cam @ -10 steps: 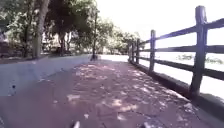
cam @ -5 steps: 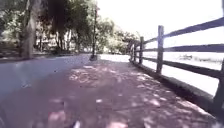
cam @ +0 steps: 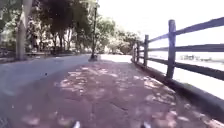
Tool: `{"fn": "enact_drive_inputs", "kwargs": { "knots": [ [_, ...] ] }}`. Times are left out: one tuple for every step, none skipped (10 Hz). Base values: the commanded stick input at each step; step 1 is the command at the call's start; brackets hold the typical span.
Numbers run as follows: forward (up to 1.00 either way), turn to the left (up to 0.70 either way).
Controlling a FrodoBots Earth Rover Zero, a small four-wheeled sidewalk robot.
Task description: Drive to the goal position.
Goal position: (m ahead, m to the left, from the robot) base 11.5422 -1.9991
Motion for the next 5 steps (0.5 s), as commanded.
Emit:
{"fn": "enact_drive_inputs", "kwargs": {
  "knots": [
    [1.00, 0.00],
    [1.00, 0.00],
    [1.00, 0.00],
    [1.00, 0.00],
    [1.00, 0.00]
  ]
}}
